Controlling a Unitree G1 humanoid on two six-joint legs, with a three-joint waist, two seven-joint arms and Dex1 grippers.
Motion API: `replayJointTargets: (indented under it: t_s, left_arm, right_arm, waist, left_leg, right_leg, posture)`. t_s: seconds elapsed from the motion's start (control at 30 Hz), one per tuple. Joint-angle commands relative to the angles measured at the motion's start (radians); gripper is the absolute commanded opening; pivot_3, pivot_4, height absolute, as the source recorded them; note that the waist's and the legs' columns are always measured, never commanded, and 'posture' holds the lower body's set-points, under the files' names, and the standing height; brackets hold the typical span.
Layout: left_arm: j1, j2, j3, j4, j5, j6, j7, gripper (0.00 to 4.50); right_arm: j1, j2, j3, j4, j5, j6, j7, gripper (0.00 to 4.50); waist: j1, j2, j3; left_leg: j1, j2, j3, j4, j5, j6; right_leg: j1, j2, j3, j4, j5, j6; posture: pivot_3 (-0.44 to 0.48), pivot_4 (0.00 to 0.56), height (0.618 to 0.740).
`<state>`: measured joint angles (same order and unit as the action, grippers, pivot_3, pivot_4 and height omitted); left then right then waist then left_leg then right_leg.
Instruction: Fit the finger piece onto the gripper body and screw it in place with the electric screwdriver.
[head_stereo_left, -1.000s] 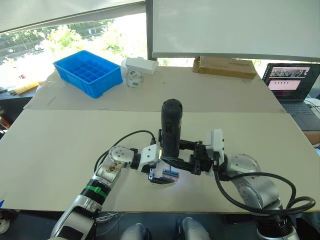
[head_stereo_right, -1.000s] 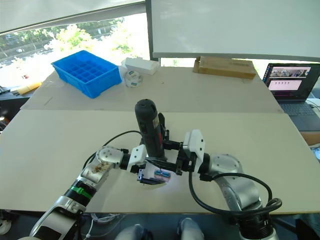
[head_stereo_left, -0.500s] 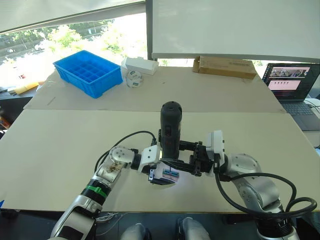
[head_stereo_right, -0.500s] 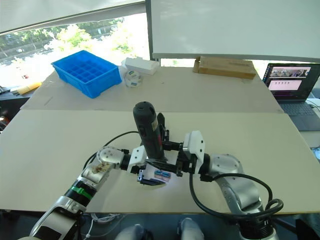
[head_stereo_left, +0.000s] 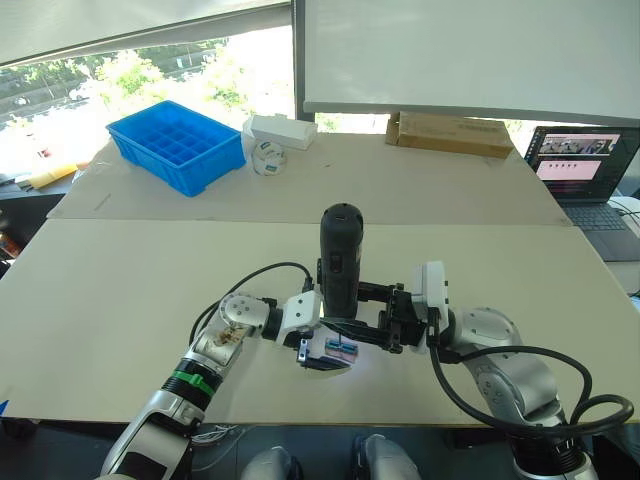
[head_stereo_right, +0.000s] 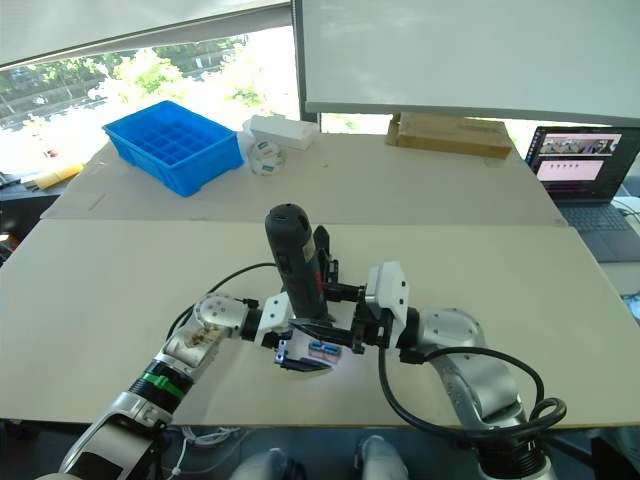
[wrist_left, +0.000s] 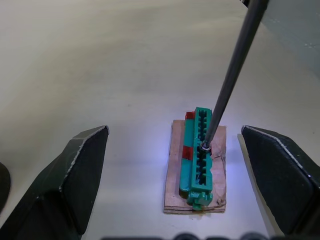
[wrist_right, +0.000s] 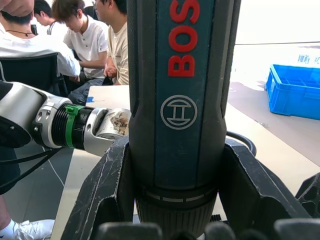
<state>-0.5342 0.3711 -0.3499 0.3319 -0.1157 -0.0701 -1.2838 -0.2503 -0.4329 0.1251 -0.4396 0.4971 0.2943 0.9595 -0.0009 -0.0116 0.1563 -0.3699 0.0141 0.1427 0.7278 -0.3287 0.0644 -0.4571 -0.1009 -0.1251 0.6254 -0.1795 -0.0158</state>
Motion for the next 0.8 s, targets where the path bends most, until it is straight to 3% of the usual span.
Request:
replayJointTargets:
  t_s: [0.03,0.8]
  left_arm:
    - [-0.013,-0.006,0.001,-0.005,0.005,-0.031,0.003,4.50]
    - [-0.036,-0.019,0.002,0.048,0.026,-0.069,0.019,4.50]
  right_arm:
    - [-0.009,0.005,-0.014,-0.060,0.043,-0.028,0.006,1.92]
    - [-0.007,-0.006,-0.006,-0.062,0.047,-0.024,0.006,1.92]
  waist:
    - [0.000,0.000,0.000]
    - [0.000,0.000,0.000]
  left_leg:
    - [0.000,0.000,0.000,0.000,0.000,0.000]
    - [0.000,0.000,0.000,0.000,0.000,0.000]
  right_leg:
    - [0.000,0.000,0.000,0.000,0.000,0.000]
    - [0.000,0.000,0.000,0.000,0.000,0.000]
  posture:
    - [0.000,0.150,0.738]
    - [0.000,0.150,0.738]
